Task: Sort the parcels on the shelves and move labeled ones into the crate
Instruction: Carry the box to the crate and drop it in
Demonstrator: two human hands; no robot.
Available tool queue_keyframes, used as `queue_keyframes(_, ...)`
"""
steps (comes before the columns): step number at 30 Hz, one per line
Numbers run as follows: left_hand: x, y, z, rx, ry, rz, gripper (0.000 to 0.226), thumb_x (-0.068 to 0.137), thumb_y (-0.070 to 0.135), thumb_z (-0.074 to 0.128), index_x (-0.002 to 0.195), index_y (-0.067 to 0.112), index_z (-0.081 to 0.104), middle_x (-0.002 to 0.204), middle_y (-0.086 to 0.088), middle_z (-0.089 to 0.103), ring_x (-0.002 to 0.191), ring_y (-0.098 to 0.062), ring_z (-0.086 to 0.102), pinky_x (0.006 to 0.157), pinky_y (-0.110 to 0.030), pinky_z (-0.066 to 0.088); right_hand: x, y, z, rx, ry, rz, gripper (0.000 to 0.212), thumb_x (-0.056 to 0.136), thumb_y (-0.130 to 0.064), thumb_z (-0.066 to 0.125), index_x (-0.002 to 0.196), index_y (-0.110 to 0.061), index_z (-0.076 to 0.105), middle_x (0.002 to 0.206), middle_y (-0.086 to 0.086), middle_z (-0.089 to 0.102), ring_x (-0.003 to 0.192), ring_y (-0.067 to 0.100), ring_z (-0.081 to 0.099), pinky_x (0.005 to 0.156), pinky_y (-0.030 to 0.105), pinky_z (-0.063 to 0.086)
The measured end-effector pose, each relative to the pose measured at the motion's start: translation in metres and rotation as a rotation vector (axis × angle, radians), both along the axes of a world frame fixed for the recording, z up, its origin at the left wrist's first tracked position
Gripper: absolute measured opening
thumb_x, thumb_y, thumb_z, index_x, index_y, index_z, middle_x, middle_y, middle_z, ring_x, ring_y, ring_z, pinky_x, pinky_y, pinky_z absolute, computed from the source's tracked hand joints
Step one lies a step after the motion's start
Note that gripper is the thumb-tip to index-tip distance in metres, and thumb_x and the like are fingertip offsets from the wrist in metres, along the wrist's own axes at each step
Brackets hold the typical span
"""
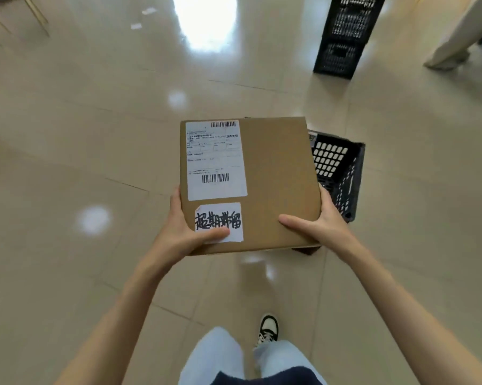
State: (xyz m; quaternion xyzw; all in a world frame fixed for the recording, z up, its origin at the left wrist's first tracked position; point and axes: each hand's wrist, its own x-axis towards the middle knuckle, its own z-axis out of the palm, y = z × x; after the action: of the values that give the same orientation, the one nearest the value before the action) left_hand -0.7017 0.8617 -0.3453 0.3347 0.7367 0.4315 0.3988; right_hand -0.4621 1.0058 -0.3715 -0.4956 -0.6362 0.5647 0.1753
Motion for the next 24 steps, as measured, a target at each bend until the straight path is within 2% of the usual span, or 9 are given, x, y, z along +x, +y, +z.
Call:
queue_keyframes(2, -0.008, 0.039, -0.010, -0.036, 0.007, -0.064, 0.116, 0.046, 0.031, 0.091, 0.136, 0.041, 0.019, 0.095, 0.041, 0.059, 0.085, 0.012, 0.063, 0.059, -0.003, 0.046, 0.001, 0.023, -0.010, -0.005, -0.005, -0.058, 0.119, 0.039, -0.063, 0.082, 0.141, -0.038, 0.026, 0.113, -0.027, 0.052, 0.113, 0.004, 0.053, 0.107, 0.034, 0.040)
queue_keyframes(5, -0.026, 0.093, -0.027, -0.067, 0.045, -0.137, 0.117, 0.051, 0.025, 0.091, 0.141, 0.029, 0.017, 0.083, 0.053, 0.050, 0.082, 0.024, 0.055, 0.059, 0.003, 0.042, -0.008, 0.058, -0.025, -0.034, -0.013, -0.116, 0.119, 0.041, -0.061, 0.083, 0.142, -0.035, 0.025, 0.107, -0.034, 0.049, 0.110, 0.004, 0.054, 0.103, 0.029, 0.041)
queue_keyframes(7, -0.039, 0.131, -0.041, -0.082, 0.058, -0.166, 0.114, 0.053, 0.019, 0.090, 0.141, 0.024, 0.018, 0.092, 0.045, 0.053, 0.081, 0.025, 0.054, 0.058, 0.004, 0.040, -0.018, 0.084, -0.037, -0.057, -0.021, -0.141, 0.118, 0.045, -0.057, 0.084, 0.143, -0.033, 0.024, 0.108, -0.032, 0.049, 0.110, 0.005, 0.053, 0.102, 0.030, 0.041)
queue_keyframes(10, -0.062, 0.190, -0.067, -0.140, 0.016, -0.221, 0.117, 0.051, 0.018, 0.091, 0.140, 0.031, 0.016, 0.113, 0.019, 0.055, 0.094, 0.008, 0.061, 0.066, -0.005, 0.048, -0.037, 0.124, -0.060, -0.093, -0.045, -0.190, 0.115, 0.052, -0.047, 0.086, 0.145, -0.028, 0.022, 0.119, -0.017, 0.051, 0.114, 0.009, 0.052, 0.105, 0.035, 0.042)
queue_keyframes(12, -0.075, 0.228, -0.086, -0.172, 0.010, -0.248, 0.122, 0.043, 0.026, 0.092, 0.139, 0.036, 0.017, 0.126, 0.009, 0.047, 0.114, -0.009, 0.054, 0.090, -0.023, 0.050, -0.050, 0.148, -0.077, -0.124, -0.060, -0.226, 0.114, 0.056, -0.040, 0.087, 0.147, -0.025, 0.020, 0.126, -0.013, 0.049, 0.117, 0.010, 0.050, 0.106, 0.037, 0.041)
queue_keyframes(14, -0.087, 0.264, -0.107, -0.217, 0.038, -0.268, 0.124, 0.038, 0.033, 0.089, 0.139, 0.036, 0.017, 0.132, 0.007, 0.036, 0.123, -0.014, 0.042, 0.104, -0.038, 0.040, -0.063, 0.171, -0.094, -0.180, -0.068, -0.277, 0.113, 0.059, -0.033, 0.088, 0.147, -0.022, 0.019, 0.131, -0.009, 0.049, 0.120, 0.011, 0.050, 0.106, 0.038, 0.041)
queue_keyframes(17, -0.101, 0.309, -0.145, -0.284, 0.056, -0.307, 0.125, 0.038, 0.032, 0.090, 0.140, 0.034, 0.017, 0.133, 0.006, 0.032, 0.125, -0.014, 0.037, 0.107, -0.040, 0.036, -0.077, 0.199, -0.125, -0.235, -0.094, -0.347, 0.111, 0.060, -0.028, 0.088, 0.147, -0.020, 0.019, 0.137, -0.004, 0.048, 0.123, 0.013, 0.049, 0.107, 0.037, 0.040)
queue_keyframes(21, -0.115, 0.352, -0.197, -0.403, 0.047, -0.360, 0.126, 0.042, 0.028, 0.093, 0.141, 0.032, 0.014, 0.135, 0.002, 0.037, 0.122, -0.019, 0.041, 0.099, -0.048, 0.044, -0.091, 0.222, -0.172, -0.324, -0.161, -0.375, 0.115, 0.061, -0.034, 0.087, 0.148, -0.022, 0.013, 0.142, -0.002, 0.042, 0.122, 0.011, 0.044, 0.107, 0.033, 0.038)
queue_keyframes(24, -0.118, 0.373, -0.237, -0.468, 0.043, -0.365, 0.128, 0.044, 0.027, 0.093, 0.143, 0.030, 0.012, 0.137, 0.000, 0.040, 0.123, -0.019, 0.043, 0.104, -0.044, 0.040, -0.098, 0.238, -0.211, -0.375, -0.198, -0.381, 0.116, 0.062, -0.035, 0.086, 0.148, -0.026, 0.009, 0.142, -0.003, 0.038, 0.115, 0.007, 0.039, 0.098, 0.027, 0.036)
